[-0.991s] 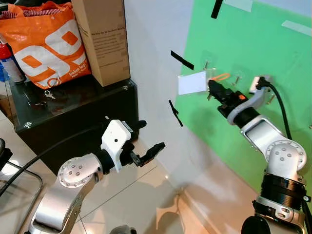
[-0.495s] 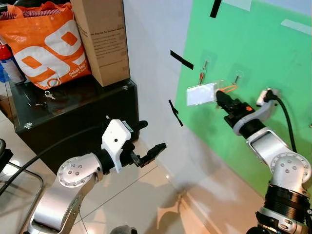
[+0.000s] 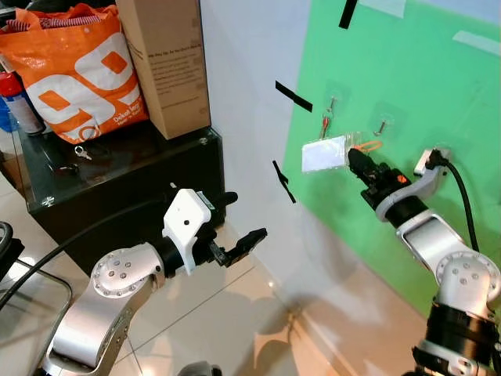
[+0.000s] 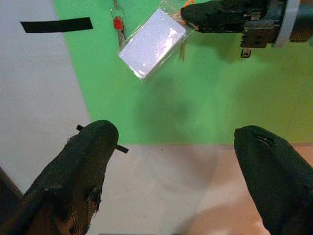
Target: Hang keys on a hook
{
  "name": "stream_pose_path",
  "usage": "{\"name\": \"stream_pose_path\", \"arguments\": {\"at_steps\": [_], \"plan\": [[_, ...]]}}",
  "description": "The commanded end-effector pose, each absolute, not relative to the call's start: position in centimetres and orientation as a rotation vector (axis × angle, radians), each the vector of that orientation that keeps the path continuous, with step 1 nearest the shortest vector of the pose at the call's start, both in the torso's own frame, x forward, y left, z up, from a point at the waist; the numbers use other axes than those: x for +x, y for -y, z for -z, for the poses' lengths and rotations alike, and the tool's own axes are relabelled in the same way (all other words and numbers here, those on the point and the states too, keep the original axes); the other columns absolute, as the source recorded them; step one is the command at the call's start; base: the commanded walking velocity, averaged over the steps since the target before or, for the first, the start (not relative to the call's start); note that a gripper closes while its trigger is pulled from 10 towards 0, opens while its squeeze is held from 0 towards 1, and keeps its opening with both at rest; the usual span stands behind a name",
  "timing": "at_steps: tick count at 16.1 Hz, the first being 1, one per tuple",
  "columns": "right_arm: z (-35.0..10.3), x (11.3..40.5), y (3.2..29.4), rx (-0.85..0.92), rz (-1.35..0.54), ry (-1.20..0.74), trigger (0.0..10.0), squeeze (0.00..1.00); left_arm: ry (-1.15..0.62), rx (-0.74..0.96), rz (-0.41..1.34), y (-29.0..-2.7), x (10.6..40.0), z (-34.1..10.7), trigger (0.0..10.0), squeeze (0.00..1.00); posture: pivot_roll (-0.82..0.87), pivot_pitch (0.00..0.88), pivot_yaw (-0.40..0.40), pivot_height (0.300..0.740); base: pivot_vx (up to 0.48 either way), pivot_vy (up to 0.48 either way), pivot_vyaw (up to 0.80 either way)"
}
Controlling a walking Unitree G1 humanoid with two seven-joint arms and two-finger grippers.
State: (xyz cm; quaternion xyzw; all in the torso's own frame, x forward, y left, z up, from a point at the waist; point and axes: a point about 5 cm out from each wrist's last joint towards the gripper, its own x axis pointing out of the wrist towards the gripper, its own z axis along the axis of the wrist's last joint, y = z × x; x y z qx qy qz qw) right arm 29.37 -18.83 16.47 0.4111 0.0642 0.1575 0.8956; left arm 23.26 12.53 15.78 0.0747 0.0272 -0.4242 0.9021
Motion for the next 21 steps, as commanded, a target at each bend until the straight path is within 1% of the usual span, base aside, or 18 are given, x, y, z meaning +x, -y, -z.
{"name": "stream_pose_path", "arguments": {"at_steps": [1,8,10,13,16,21], "plan": [[-17.9,29.2,18.0,0.84,-0.411,-0.09,10.0,0.0,-0.03,0.163,0.878,-12.5,23.3,-16.5,10.0,0.0,0.02,0.0,0.023,0.74,0.0,0.0,0.0],[-19.5,30.1,16.9,0.861,-0.484,-0.059,10.0,0.0,-0.032,0.163,0.879,-12.6,23.3,-16.4,10.0,0.0,0.03,0.0,0.021,0.74,0.0,0.0,0.0],[-19.7,30.8,16.9,0.889,-0.475,-0.046,10.0,0.0,-0.032,0.164,0.879,-12.6,23.3,-16.5,10.0,0.0,0.03,0.0,0.022,0.74,0.0,0.0,0.0],[-19.2,31.4,17.8,0.944,-0.406,-0.047,10.0,0.0,-0.032,0.165,0.879,-12.6,23.2,-16.5,10.0,0.0,0.03,0.0,0.022,0.74,0.0,0.0,0.0],[-18.4,31.5,19.2,1.014,-0.332,-0.038,10.0,0.0,-0.034,0.166,0.882,-12.6,23.2,-16.6,10.0,0.0,0.03,0.0,0.025,0.74,0.0,0.0,0.0],[-18.0,31.0,20.3,1.04,-0.293,-0.017,10.0,0.0,-0.035,0.169,0.891,-12.6,23.2,-16.7,10.0,0.0,0.03,0.0,0.037,0.74,0.0,0.0,0.0]]}}
